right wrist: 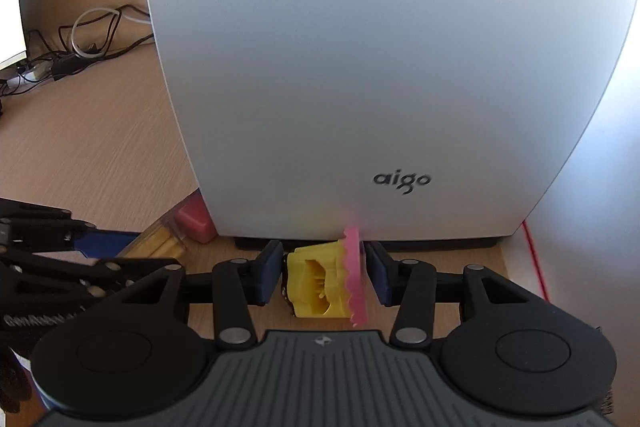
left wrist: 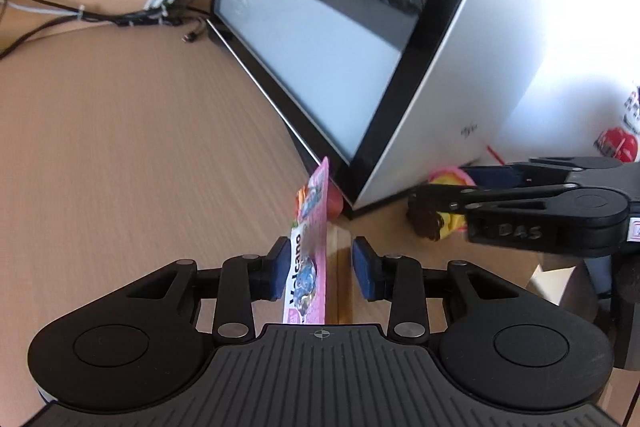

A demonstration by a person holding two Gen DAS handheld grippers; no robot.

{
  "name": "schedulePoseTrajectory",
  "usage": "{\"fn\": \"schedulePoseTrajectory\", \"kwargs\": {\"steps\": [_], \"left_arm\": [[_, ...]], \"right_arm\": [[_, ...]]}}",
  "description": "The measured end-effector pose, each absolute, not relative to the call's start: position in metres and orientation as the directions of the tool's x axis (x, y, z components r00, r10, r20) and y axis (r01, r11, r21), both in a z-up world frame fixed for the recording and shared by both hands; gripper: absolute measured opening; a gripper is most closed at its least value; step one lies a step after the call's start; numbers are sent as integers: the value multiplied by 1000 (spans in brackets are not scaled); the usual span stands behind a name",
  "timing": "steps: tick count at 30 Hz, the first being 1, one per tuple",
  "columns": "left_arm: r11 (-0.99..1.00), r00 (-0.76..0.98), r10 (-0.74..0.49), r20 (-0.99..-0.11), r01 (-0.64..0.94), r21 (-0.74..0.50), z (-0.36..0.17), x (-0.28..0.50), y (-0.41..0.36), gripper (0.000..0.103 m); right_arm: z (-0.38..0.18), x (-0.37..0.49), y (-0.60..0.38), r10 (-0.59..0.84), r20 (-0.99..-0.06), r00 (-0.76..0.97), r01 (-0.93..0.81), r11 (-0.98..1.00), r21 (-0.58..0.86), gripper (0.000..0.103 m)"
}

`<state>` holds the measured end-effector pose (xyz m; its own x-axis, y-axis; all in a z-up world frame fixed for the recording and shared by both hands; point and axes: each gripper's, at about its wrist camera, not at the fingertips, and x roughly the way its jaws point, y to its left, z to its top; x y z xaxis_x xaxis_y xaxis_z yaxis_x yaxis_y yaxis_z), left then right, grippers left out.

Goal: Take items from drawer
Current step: 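Place the wafer and yellow-pink cup on the desk beside the PC case, then reach into the drawer and grasp the lollipop with the left tool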

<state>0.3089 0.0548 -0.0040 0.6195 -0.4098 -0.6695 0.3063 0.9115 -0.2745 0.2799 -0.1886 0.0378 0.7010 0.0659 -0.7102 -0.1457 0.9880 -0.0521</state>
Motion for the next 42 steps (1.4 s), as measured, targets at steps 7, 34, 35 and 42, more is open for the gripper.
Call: {"fn": "schedulePoseTrajectory", "kwargs": {"steps": [7,34,35,42], "left_arm": [[927,694,-374,-615,265,-265,25,270,78,37],[855,246,-421,-873,428,-292,-59,168,5,37],[832,211,-426,-880,474,-290,-60,167,2,37],[698,114,-364,-924,690,-190,-72,153,-18,37]], "right_arm": [[67,233,-215,132,-634,762,-127,990,54,68],[-4,88,-216,110,-822,559,-115,992,55,73],[-6,85,-218,108,-825,554,-108,992,57,73],[-14,82,-225,109,-840,532,-87,993,74,73]]}}
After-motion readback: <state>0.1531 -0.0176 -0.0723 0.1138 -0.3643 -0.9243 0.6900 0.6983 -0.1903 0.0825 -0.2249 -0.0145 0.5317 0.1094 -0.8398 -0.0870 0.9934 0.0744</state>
